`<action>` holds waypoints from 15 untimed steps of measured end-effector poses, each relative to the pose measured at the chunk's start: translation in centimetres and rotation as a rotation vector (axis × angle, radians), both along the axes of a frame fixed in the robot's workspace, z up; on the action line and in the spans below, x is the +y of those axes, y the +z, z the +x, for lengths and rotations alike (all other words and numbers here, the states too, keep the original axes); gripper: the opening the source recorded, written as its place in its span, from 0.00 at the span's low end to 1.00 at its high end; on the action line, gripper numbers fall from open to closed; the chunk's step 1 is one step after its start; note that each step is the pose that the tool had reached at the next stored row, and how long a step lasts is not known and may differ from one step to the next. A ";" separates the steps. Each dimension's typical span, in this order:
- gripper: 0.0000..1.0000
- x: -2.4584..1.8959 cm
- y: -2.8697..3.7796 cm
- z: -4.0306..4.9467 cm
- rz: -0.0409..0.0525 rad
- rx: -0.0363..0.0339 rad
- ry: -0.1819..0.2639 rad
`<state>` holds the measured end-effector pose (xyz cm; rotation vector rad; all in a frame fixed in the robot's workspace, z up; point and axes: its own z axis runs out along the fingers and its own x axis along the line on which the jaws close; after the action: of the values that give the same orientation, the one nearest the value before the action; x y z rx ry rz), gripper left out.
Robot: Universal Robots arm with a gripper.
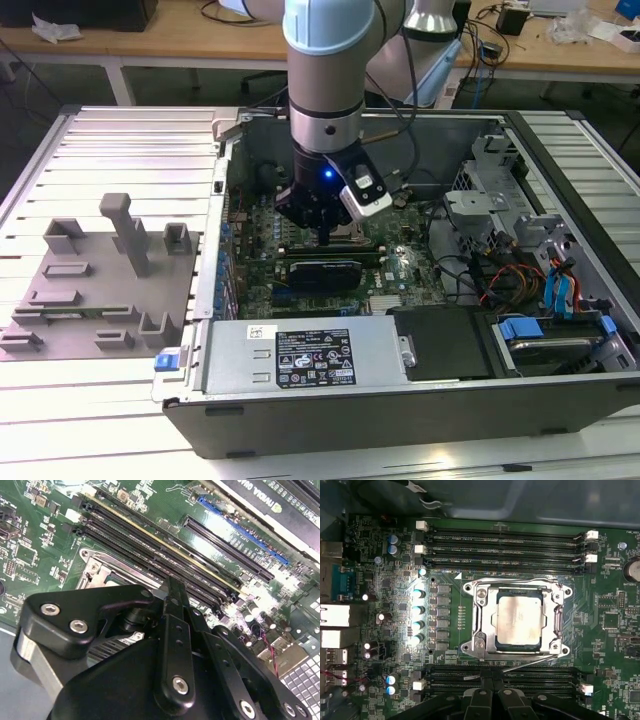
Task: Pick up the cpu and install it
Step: 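Install the second cpu locking lever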
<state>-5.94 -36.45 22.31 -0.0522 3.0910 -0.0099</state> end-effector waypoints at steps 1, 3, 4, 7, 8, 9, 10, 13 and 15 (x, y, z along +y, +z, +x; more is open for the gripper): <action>0.11 0.00 -0.03 -0.02 -0.0001 -0.0002 0.000; 0.11 0.00 -0.08 -0.06 -0.0001 -0.0006 0.000; 0.11 0.00 -0.09 -0.07 -0.0002 -0.0009 0.000; 0.11 0.00 -0.14 -0.12 -0.0001 -0.0015 0.000; 0.11 0.00 -0.15 -0.13 -0.0001 -0.0016 0.000; 0.11 0.00 -0.16 -0.13 -0.0001 -0.0017 0.000; 0.11 0.00 -0.17 -0.15 -0.0001 -0.0018 0.000; 0.11 0.00 -0.25 -0.27 -0.0001 -0.0028 0.000; 0.11 0.00 -0.28 -0.34 -0.0001 -0.0034 0.000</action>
<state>-6.28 -36.45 22.02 -0.0524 3.0876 -0.0101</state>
